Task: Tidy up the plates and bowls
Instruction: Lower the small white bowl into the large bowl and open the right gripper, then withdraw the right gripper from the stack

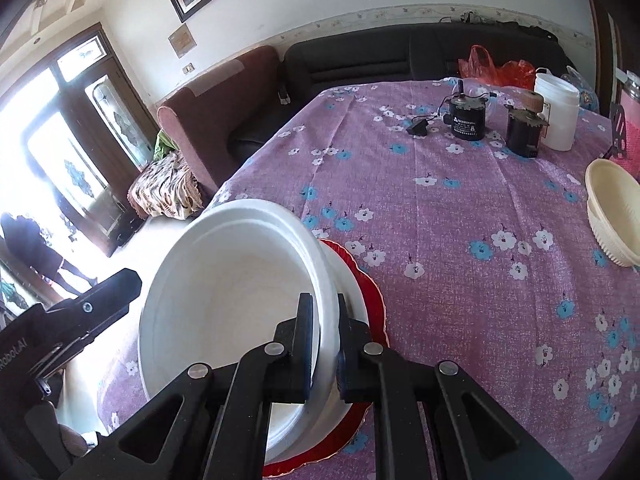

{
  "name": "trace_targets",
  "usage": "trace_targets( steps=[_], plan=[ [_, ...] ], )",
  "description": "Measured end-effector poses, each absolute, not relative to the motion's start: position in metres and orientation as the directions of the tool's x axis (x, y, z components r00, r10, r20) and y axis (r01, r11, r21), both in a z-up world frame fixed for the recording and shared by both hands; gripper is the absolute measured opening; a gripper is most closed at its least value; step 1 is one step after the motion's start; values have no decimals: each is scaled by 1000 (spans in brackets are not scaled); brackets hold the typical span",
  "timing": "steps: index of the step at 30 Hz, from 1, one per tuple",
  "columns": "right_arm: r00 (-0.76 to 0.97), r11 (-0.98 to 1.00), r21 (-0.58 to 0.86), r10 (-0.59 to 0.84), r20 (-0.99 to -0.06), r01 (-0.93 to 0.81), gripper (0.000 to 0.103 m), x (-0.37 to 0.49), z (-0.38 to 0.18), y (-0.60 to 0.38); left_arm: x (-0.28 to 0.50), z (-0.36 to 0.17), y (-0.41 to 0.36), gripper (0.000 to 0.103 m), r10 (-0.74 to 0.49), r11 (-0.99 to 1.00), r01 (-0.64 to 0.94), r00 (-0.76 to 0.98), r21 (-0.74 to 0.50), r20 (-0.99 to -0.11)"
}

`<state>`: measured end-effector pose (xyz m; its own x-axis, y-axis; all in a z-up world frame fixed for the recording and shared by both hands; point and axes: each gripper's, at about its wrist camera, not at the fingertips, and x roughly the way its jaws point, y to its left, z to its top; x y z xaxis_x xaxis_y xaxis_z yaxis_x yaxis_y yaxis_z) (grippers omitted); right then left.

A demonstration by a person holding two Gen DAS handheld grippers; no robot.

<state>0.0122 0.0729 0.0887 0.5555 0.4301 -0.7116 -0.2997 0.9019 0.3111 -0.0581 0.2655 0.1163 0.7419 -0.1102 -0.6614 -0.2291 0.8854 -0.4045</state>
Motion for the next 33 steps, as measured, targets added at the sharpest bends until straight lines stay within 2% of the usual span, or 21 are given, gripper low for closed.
trace_targets(
  steps=[5, 8, 11, 12, 13, 14, 23, 33],
  plan=[
    [610, 921, 232, 383, -694, -314, 12, 7, 93, 83, -67, 126, 266, 61, -105, 889, -215, 764, -405, -636],
    [640, 932, 175, 347, -686, -318, 15, 4, 95, 87, -73, 131, 268, 64, -109, 885, -209, 776, -416, -621],
    [657, 934, 163, 342, -672, -319, 37, 2, 98, 88, -78, 135, 268, 69, -103, 883, -208, 788, -421, -607],
    [664, 933, 162, 344, -663, -321, 51, 0, 99, 87, -79, 137, 268, 69, -102, 883, -207, 791, -420, -604],
    [671, 933, 161, 346, -656, -323, 59, -1, 101, 87, -81, 138, 268, 70, -102, 884, -205, 793, -420, -601],
    [680, 932, 158, 347, -646, -325, 61, -2, 102, 86, -82, 139, 268, 70, -104, 883, -203, 794, -423, -599],
    [723, 933, 193, 358, -591, -303, 64, -11, 120, 70, -91, 148, 259, 75, -84, 899, -189, 811, -395, -579],
    [742, 937, 237, 347, -573, -255, 69, -26, 126, 29, -98, 159, 208, 81, 24, 973, -144, 838, -178, -546]
  ],
)
